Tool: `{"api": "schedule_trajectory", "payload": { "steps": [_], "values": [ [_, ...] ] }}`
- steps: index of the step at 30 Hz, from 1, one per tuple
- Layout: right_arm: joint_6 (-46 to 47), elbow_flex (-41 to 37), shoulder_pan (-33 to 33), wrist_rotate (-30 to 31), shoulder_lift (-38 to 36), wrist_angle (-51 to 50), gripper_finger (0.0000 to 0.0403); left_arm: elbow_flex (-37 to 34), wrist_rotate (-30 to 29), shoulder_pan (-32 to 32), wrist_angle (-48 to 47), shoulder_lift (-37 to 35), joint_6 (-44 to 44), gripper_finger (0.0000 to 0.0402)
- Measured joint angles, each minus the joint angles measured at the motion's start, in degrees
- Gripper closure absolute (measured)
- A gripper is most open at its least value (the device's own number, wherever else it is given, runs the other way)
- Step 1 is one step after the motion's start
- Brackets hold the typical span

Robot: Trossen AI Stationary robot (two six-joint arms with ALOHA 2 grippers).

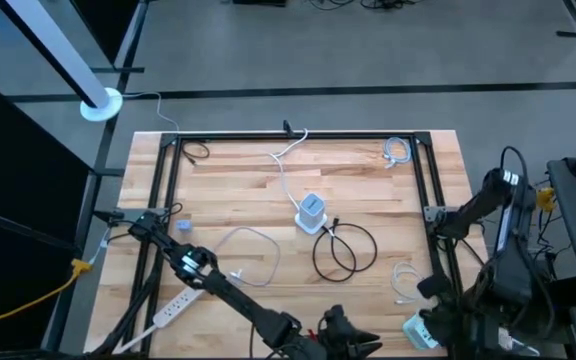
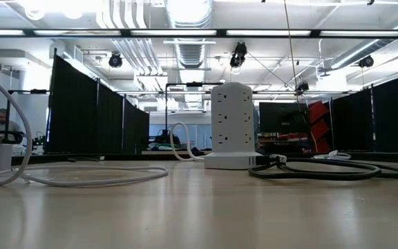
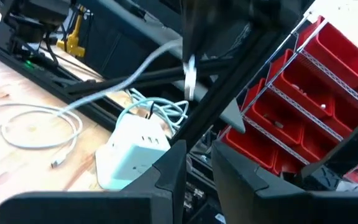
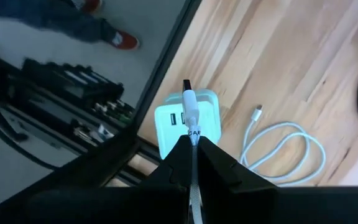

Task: Plug in charger cables
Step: Insert the bottom white charger cable into the bottom right white outlet extension

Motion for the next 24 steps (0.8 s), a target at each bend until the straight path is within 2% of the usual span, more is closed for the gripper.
{"api": "schedule_trajectory", "payload": {
  "steps": [5,9,12,18,24],
  "values": [
    [-4.34,-1.10,1.79,-0.28,4.91,3.85,0.0403,-0.07,-0.02,0.04,-2.15,-0.02,-0.08,0.0338],
    [-4.58,-3.12,3.28,-7.74,7.61,11.78,0.0403,-0.07,-0.02,0.00,-2.96,-0.02,-0.62,0.0338],
    [-3.24,-4.29,4.33,-10.24,9.07,15.96,0.0403,-0.07,-0.04,0.00,-3.82,-0.02,-1.25,0.0338],
    [-1.45,-5.50,5.00,-10.71,10.62,16.30,0.0403,-0.11,-0.09,0.03,-4.80,-0.02,-1.30,0.0338],
    [0.64,-10.25,4.74,-11.05,11.77,17.33,0.0403,-0.17,-0.17,0.25,-5.49,-0.02,-2.01,0.0338]
  ]
}}
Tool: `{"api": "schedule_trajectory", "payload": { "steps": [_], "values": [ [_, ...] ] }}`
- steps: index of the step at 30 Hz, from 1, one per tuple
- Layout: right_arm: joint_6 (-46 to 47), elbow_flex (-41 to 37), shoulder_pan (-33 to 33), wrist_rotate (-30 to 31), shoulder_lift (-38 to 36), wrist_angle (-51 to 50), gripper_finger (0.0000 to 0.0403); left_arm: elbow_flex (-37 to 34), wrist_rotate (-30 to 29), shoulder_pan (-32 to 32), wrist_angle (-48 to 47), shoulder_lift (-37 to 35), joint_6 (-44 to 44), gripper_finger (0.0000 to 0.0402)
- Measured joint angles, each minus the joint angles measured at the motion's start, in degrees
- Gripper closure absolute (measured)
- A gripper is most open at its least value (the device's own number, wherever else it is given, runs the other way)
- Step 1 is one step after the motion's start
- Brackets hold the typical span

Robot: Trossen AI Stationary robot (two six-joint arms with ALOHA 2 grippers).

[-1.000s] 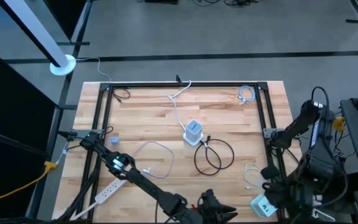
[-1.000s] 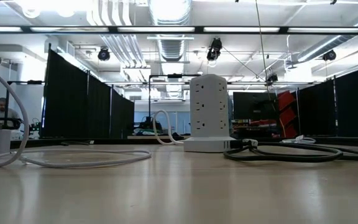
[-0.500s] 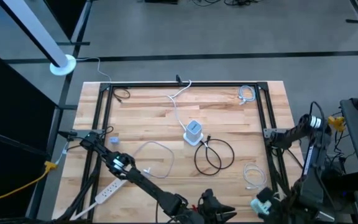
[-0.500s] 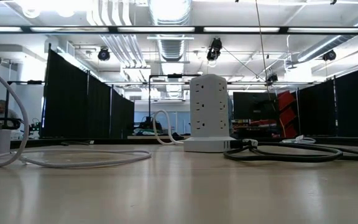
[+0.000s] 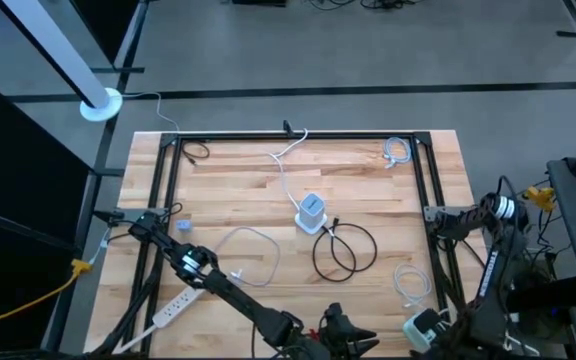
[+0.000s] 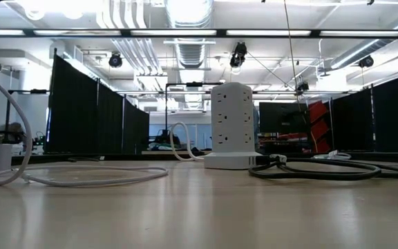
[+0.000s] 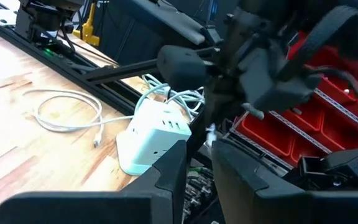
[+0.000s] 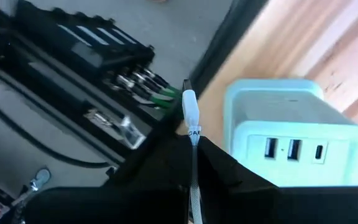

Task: Plug in charger cables
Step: Insert the bottom white charger cable into the bottom right white outlet extension

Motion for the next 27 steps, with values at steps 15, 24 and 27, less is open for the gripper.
{"api": "schedule_trajectory", "payload": {
  "steps": [15,24,27],
  "values": [
    [-4.54,-2.92,-5.77,13.03,-1.30,-6.63,0.0403,0.00,-1.32,0.12,0.06,0.00,-1.58,0.0338],
    [-0.99,-2.71,-7.87,14.82,-6.16,-13.50,0.0403,0.00,-1.36,0.14,0.04,0.00,-2.70,0.0338],
    [6.34,-2.69,-7.99,10.45,-9.49,-19.19,0.0403,0.00,-1.38,0.14,0.04,0.00,-2.94,0.0338]
  ]
}}
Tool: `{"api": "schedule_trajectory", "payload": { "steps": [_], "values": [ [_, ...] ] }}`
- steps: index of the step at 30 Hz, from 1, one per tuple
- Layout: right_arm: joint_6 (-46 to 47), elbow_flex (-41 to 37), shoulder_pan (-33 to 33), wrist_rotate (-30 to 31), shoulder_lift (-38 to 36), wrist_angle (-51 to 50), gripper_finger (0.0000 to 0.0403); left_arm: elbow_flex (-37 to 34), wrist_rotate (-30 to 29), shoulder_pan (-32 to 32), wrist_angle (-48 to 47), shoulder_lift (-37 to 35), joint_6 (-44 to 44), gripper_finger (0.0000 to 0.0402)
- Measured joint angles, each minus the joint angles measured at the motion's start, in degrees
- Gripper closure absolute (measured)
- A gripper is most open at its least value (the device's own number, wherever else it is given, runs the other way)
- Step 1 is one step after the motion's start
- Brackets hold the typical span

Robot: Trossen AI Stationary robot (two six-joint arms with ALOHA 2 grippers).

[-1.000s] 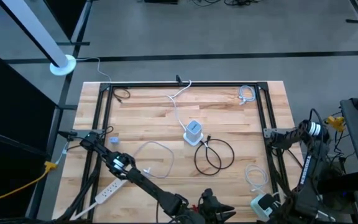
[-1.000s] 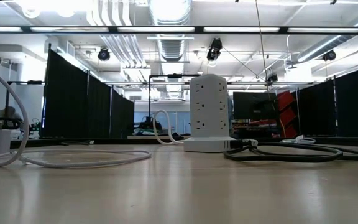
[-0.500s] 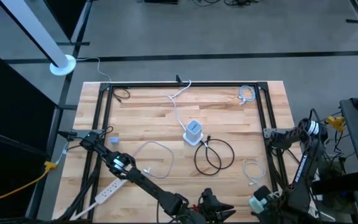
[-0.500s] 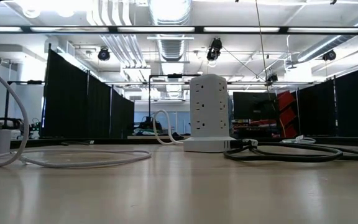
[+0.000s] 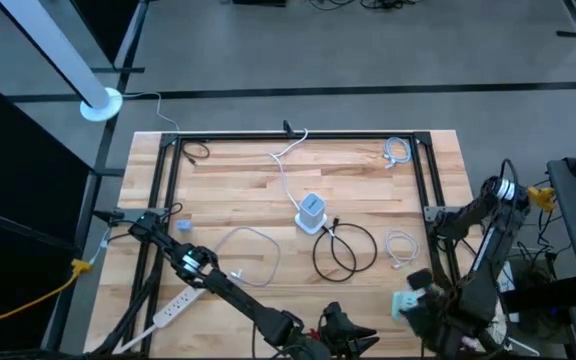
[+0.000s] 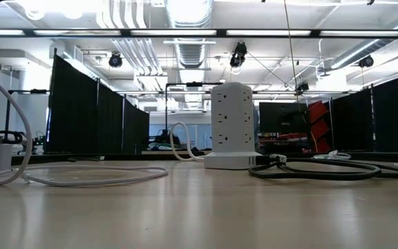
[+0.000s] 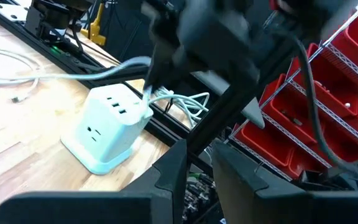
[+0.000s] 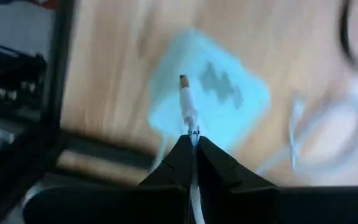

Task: Plug in charger cables
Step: Insert the bottom white charger cable into the bottom right white outlet extension

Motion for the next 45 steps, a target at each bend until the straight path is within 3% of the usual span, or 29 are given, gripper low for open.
{"api": "schedule_trajectory", "payload": {
  "steps": [9,24,32,45],
  "values": [
    [10.72,0.07,-1.30,-2.75,-4.73,-4.08,0.0403,0.00,-0.01,1.34,-0.77,-0.02,0.88,0.0338],
    [2.26,0.04,-5.59,-2.51,1.08,-2.91,0.0403,0.00,3.55,3.32,-5.98,-0.02,-0.35,0.0338],
    [1.23,0.04,-5.92,-4.52,1.96,-2.24,0.0403,0.00,3.57,3.50,-10.58,-0.02,-2.53,0.0338],
    [1.65,0.15,-6.31,-6.06,1.93,-1.42,0.0403,0.00,3.59,4.72,-10.60,-0.02,-0.91,0.0338]
  ]
}}
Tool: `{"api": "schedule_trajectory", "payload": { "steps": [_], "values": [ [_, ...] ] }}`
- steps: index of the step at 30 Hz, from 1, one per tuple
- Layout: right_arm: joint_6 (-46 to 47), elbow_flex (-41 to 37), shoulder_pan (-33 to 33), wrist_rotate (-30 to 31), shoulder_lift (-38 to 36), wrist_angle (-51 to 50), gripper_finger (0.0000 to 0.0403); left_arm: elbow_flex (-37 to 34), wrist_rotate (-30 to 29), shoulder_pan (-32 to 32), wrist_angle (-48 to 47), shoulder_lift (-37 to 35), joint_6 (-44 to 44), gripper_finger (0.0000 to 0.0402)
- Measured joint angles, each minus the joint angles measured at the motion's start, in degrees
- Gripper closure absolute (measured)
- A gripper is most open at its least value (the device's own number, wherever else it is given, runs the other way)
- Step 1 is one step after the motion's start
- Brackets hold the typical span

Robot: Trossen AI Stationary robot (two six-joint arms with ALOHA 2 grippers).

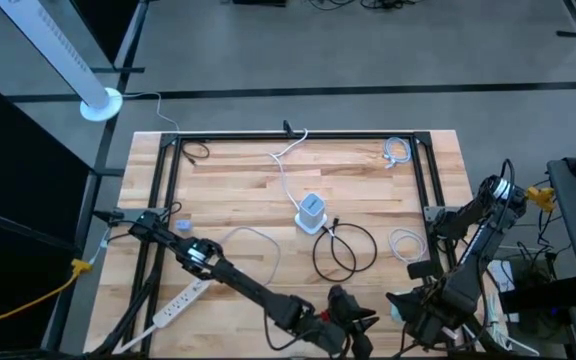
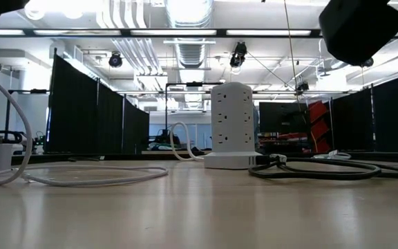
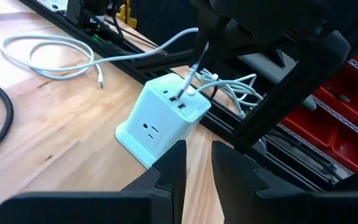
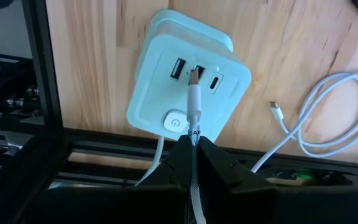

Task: Plug in charger cables
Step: Insert the bottom white charger cable into the bottom right white outlet extension

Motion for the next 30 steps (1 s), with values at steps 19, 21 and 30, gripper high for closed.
{"api": "schedule_trajectory", "payload": {
  "steps": [19,21,30],
  "values": [
    [0.03,0.00,0.00,0.45,0.03,2.91,0.0403,0.00,-0.28,2.88,0.13,1.54,3.58,0.0338],
    [0.04,0.00,0.00,0.52,0.03,2.61,0.0403,-0.04,-0.21,3.07,3.91,3.01,5.33,0.0338],
    [-0.61,0.00,-0.23,0.51,0.03,2.53,0.0403,1.51,3.75,3.48,26.75,10.48,19.63,0.0353]
  ]
}}
